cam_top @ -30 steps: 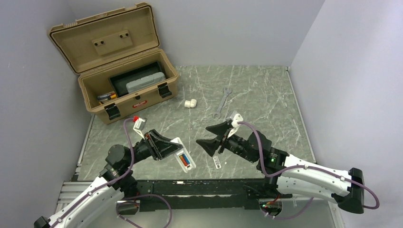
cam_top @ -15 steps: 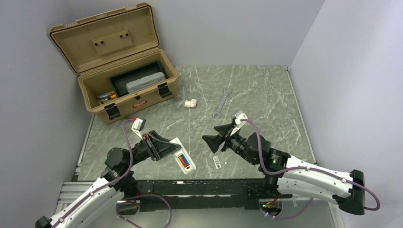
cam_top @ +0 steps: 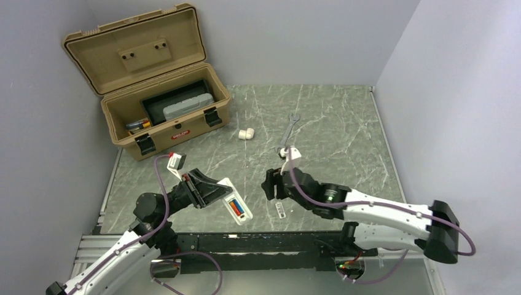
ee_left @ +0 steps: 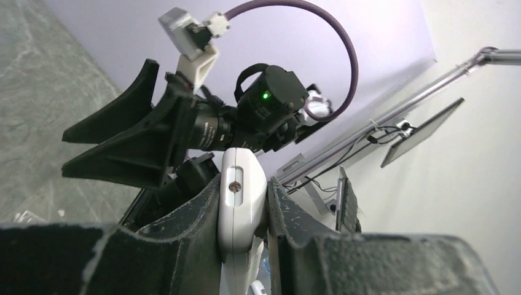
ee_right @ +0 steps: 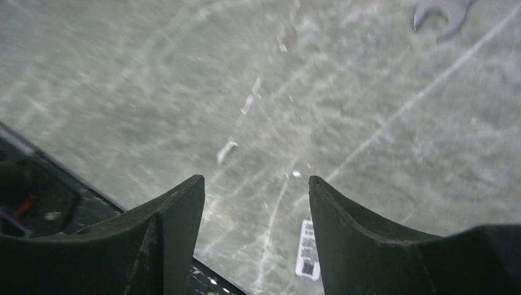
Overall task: Load the batteries into the remote control
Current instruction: Adjust the battery cover at the center of the board.
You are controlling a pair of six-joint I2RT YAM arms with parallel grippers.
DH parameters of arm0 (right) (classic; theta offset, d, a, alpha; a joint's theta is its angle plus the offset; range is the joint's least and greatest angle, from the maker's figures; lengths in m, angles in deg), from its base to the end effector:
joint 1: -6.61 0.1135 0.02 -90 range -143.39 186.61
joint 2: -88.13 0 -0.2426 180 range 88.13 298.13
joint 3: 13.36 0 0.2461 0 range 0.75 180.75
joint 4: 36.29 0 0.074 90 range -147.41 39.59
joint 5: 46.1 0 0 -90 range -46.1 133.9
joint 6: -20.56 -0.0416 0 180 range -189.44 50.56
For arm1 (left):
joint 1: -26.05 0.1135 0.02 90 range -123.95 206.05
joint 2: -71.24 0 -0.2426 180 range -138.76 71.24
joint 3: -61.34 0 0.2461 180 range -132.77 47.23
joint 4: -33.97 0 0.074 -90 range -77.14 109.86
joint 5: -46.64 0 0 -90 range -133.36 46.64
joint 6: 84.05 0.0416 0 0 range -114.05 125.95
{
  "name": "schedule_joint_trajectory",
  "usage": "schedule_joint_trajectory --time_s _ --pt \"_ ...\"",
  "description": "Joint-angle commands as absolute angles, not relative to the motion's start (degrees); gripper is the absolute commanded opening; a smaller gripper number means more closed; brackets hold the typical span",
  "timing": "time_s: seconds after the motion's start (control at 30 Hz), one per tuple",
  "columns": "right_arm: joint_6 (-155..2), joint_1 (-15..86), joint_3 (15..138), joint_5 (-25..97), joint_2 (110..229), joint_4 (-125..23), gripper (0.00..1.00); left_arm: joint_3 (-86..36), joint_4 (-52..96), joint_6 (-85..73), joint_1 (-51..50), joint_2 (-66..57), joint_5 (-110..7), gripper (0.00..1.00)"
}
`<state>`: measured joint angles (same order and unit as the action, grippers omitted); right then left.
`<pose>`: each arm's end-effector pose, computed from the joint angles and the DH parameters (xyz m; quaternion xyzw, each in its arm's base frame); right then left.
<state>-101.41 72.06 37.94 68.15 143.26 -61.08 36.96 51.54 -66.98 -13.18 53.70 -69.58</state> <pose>0.1091 0.1977 0.2425 -0.1395 0.8360 0.2558 0.4650 0.0925 -0.0992 0.2619 0.0296 0.5601 -0.7479 0.3549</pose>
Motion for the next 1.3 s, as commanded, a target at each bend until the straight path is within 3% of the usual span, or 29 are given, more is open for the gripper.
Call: schedule_joint_trajectory --time_s 0.0,0.27,0.53,1.17,1.27 --pt "-110.29 71.80 42.49 69.13 152.04 -71.91 0.64 33.05 38.88 -62.60 -13.36 56.44 -65.74 0.00" --pt "-113.95 71.74 45.16 70.92 160.02 -76.71 0.69 28.07 23.12 -55.14 -13.38 59.01 -61.83 0.00" --pt "-116.67 71.74 42.60 66.60 162.44 -76.61 0.55 30.52 26.48 -56.48 -13.37 58.10 -63.14 0.00" --pt "-120.62 71.76 38.77 64.66 166.93 -76.30 0.51 31.01 27.40 -56.18 -13.42 57.32 -63.69 0.00" --pt "-121.09 71.74 38.65 64.75 167.63 -76.75 0.55 31.04 27.81 -56.18 -13.40 56.90 -63.66 0.00"
